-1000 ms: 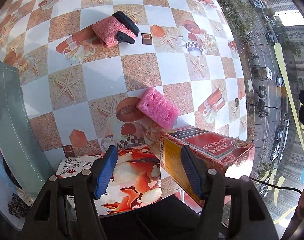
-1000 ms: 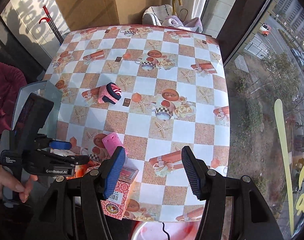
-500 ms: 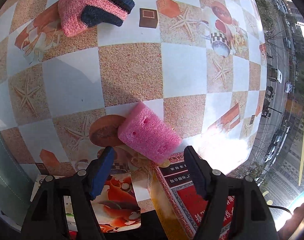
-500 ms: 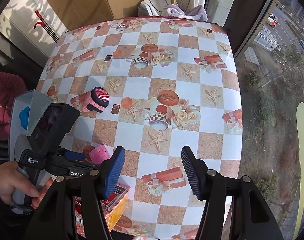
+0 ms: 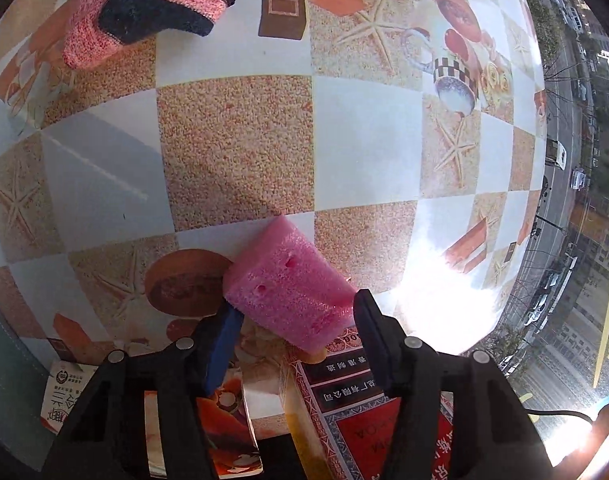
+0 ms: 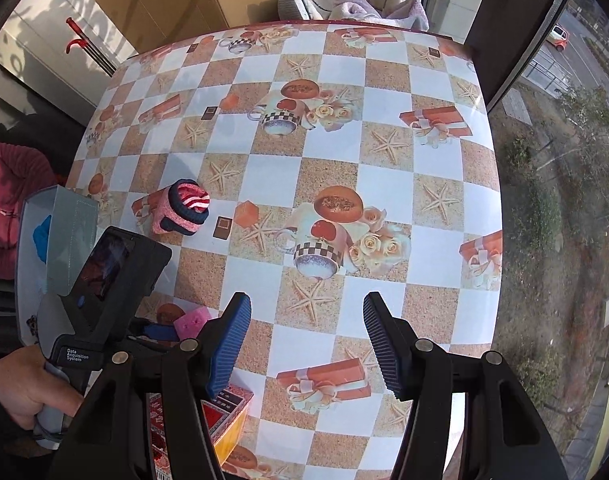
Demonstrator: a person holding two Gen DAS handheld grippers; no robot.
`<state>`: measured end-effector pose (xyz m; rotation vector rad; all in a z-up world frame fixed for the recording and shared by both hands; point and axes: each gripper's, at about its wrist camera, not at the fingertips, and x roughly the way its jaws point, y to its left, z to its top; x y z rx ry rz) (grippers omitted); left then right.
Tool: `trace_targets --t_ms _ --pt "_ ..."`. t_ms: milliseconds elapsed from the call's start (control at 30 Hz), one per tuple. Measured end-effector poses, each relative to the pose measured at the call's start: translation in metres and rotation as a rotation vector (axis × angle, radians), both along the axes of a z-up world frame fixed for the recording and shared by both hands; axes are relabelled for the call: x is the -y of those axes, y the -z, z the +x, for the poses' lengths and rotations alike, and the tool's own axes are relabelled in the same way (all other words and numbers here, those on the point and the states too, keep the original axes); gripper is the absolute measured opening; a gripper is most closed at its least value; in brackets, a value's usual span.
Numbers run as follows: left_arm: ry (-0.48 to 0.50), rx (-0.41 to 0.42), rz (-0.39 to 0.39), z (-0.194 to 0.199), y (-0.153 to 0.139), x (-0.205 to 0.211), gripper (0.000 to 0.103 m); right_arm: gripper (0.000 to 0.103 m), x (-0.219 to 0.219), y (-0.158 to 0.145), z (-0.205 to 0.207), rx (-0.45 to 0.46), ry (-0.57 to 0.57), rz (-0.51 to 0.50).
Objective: Organize soft objects
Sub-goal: 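Grasp the pink foam sponge with the left tool while the right tool grasps the pink knit hat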
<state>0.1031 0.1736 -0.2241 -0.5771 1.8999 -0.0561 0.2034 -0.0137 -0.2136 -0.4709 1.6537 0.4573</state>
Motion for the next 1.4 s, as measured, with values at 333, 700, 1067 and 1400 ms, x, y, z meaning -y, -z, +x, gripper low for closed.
trace_targets --t_ms 333,700,1067,1400 --pt "-0.068 0.110 0.043 0.005 -0.029 -0.056 0.027 0.060 -0.033 0.026 0.000 -0.047 -0.089 0.033" --pt "-0.148 0.119 -0.003 -0.012 -0.022 -0.062 0.066 0.060 -0.086 0.065 0.005 -0.098 -0.225 0.094" --pt "-0.340 0.131 -0.112 -0.028 -0.003 -0.081 0.031 0.060 -0.146 0.117 -0.007 -0.235 -0.347 0.160" --pt "-0.401 0.163 -0.098 -0.054 -0.017 -0.107 0.022 0.029 -0.166 0.155 -0.027 -0.279 -0.385 0.123"
